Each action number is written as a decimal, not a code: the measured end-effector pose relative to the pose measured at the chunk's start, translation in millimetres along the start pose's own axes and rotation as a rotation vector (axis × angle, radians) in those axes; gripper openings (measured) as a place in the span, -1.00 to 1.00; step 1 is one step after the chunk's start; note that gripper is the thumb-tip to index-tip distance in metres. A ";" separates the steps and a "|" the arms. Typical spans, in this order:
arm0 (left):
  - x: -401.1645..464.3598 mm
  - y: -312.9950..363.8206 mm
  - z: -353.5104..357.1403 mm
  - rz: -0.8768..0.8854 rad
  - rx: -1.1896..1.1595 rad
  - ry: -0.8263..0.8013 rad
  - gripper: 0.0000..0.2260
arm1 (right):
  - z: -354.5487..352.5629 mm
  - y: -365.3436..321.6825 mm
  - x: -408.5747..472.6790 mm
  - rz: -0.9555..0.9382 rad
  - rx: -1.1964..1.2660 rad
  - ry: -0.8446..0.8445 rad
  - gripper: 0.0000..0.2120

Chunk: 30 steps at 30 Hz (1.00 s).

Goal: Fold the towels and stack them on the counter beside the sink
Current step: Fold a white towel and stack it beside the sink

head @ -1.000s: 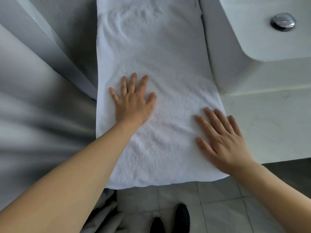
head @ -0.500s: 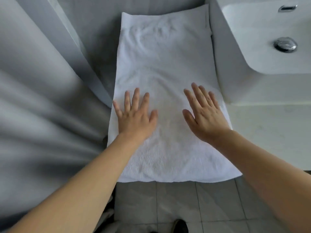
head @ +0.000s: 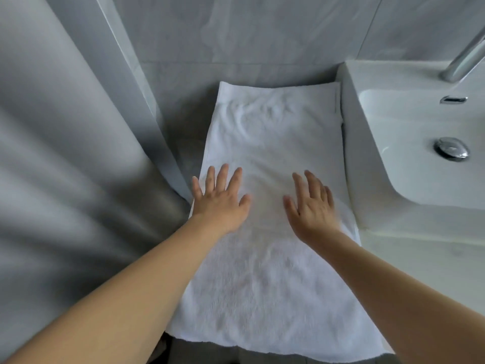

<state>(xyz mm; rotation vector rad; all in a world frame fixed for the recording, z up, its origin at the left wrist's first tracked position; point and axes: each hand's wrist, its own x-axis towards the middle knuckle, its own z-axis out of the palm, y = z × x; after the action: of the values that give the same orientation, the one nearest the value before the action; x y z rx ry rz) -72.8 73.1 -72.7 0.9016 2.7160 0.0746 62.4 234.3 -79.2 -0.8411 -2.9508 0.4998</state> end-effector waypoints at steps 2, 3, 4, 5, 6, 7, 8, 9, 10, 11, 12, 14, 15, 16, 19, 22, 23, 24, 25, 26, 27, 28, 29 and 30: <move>32.7 4.2 -20.1 0.015 0.016 0.080 -0.42 | -17.9 -7.7 49.1 -0.066 -0.007 0.064 -0.42; 50.7 6.0 -28.8 0.021 0.028 0.103 -0.42 | -25.7 -9.1 75.3 -0.086 -0.030 0.081 -0.42; 69.7 7.9 -36.6 0.027 0.034 0.116 -0.42 | -33.1 -8.6 100.1 -0.089 -0.059 0.094 -0.42; 90.1 10.2 -43.5 0.034 0.030 0.126 -0.43 | -39.4 -6.1 123.2 -0.079 -0.092 0.108 -0.42; 111.7 13.1 -49.8 0.038 0.016 0.141 -0.44 | -44.2 -2.1 145.5 -0.066 -0.128 0.129 -0.42; 132.7 17.1 -54.9 0.041 -0.002 0.156 -0.45 | -47.3 2.6 166.4 -0.059 -0.167 0.140 -0.42; 152.6 21.2 -58.8 0.045 -0.021 0.170 -0.46 | -48.8 7.2 186.0 -0.056 -0.200 0.131 -0.42; 171.5 25.6 -62.0 0.057 -0.040 0.180 -0.47 | -48.6 12.4 203.4 -0.052 -0.220 0.104 -0.43; 189.0 30.6 -64.6 0.076 -0.052 0.184 -0.48 | -47.2 18.6 218.6 -0.041 -0.232 0.069 -0.43; 205.4 35.0 -65.9 0.100 -0.051 0.180 -0.49 | -44.9 25.5 232.3 -0.021 -0.234 0.031 -0.43; 219.8 37.5 -66.4 0.126 -0.040 0.166 -0.49 | -41.7 32.4 244.1 0.005 -0.223 0.000 -0.43; 244.6 35.9 -65.8 0.173 -0.010 0.128 -0.47 | -37.8 47.5 263.5 0.046 -0.191 -0.009 -0.43; 254.0 31.8 -64.3 0.186 -0.002 0.113 -0.45 | -37.5 56.0 270.9 0.052 -0.194 0.004 -0.41; 260.6 26.3 -61.3 0.187 0.002 0.111 -0.43 | -38.4 63.8 277.3 0.052 -0.207 0.015 -0.40; 265.7 11.6 -51.1 0.177 0.009 0.166 -0.35 | -41.5 78.0 288.5 0.039 -0.236 0.039 -0.31; 268.0 14.6 -48.5 0.121 0.009 0.174 -0.32 | -36.8 76.6 286.7 0.043 -0.259 0.071 -0.28; 271.1 20.5 -49.4 0.096 0.006 0.163 -0.32 | -35.4 75.0 285.5 0.045 -0.270 0.077 -0.29; 274.9 27.5 -51.3 0.080 0.006 0.154 -0.33 | -35.0 73.7 284.7 0.048 -0.279 0.078 -0.30; 277.6 33.6 -53.1 0.082 0.009 0.149 -0.33 | -35.6 72.7 284.1 0.050 -0.286 0.079 -0.30; 279.4 37.3 -54.2 0.102 0.017 0.151 -0.34 | -36.8 72.1 283.6 0.049 -0.289 0.080 -0.31; 280.7 36.8 -54.4 0.130 0.030 0.158 -0.35 | -37.8 71.9 283.4 0.046 -0.293 0.084 -0.31; 281.8 31.3 -54.6 0.154 0.042 0.169 -0.36 | -38.2 72.0 283.5 0.041 -0.296 0.086 -0.31; 282.3 22.1 -54.2 0.165 0.047 0.185 -0.36 | -38.5 72.6 283.5 0.038 -0.296 0.087 -0.32; 281.5 11.0 -53.1 0.162 0.044 0.205 -0.36 | -38.4 73.4 283.4 0.038 -0.296 0.086 -0.32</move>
<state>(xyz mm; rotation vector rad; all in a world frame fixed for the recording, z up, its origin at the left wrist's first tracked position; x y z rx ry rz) -297.0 250.9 -89.2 1.1870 2.8340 0.1474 -137.6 451.6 -81.7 -0.9168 -2.9755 0.0241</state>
